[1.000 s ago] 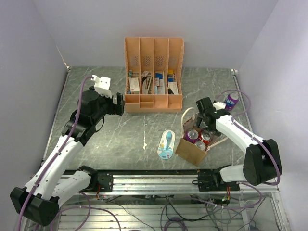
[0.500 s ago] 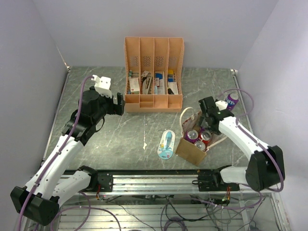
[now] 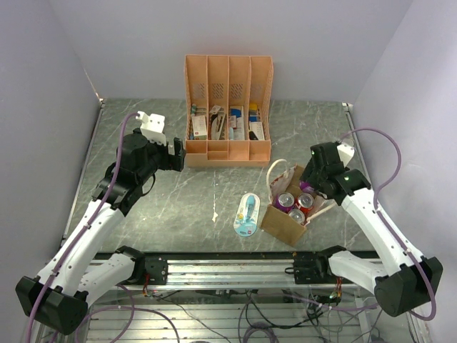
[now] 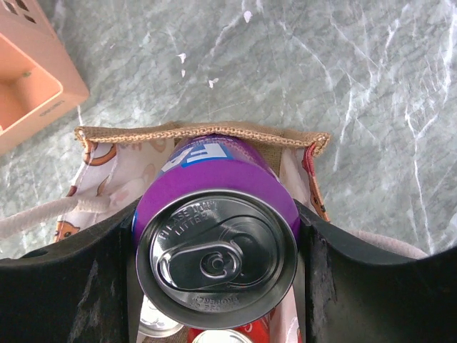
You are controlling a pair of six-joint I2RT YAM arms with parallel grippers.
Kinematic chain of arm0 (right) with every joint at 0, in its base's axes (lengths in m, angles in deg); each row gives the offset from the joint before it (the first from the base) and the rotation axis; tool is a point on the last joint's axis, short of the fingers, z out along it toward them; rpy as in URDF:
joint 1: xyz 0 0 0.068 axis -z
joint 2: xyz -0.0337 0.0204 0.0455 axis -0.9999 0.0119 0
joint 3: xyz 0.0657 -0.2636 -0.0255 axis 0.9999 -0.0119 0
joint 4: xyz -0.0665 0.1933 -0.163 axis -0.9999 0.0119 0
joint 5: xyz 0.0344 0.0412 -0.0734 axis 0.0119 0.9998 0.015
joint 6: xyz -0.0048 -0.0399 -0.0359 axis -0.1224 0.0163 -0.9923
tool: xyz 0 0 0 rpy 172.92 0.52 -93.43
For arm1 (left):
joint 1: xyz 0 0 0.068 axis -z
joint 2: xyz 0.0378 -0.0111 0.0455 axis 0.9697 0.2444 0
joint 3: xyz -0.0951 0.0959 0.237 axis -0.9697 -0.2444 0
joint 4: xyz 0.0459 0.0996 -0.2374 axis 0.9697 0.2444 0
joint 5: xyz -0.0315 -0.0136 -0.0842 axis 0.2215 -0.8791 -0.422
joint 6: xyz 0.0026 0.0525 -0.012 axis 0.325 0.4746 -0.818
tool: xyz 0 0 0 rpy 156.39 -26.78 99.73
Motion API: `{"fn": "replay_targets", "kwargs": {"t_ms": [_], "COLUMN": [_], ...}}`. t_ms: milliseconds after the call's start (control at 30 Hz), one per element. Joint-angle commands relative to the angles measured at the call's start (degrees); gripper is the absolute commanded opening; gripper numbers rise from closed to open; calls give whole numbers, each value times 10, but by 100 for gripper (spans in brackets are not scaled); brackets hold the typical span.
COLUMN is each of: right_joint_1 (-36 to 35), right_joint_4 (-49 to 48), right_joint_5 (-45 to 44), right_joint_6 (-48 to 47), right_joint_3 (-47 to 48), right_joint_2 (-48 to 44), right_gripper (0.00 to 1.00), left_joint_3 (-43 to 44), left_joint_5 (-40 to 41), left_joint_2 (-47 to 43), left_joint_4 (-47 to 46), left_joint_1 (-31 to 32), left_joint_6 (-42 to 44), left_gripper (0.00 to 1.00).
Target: Take the beverage out of the canvas bag
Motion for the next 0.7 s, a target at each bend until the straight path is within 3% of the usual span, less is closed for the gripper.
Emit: {"fn": "replay_targets", "kwargs": {"t_ms": [0, 333, 667], "right_joint_1": [2, 1, 1], "right_joint_4": [-46, -64, -178], "right_joint_5": [1, 85, 165], "right_joint_6": [-2, -71, -142], "right_joint_3": [4, 30, -3], "right_joint_2": [-25, -31, -157], "right_gripper": [4, 0, 0], "left_joint_3": [21, 21, 22], "left_joint_5": [-15, -15, -14], "left_joint_2": [-1, 0, 2], "left_joint_4": [-3, -2, -1], "left_joint_1": [-6, -6, -6], "left_joint_6": [-6, -6, -6], "left_gripper": [98, 98, 98]}}
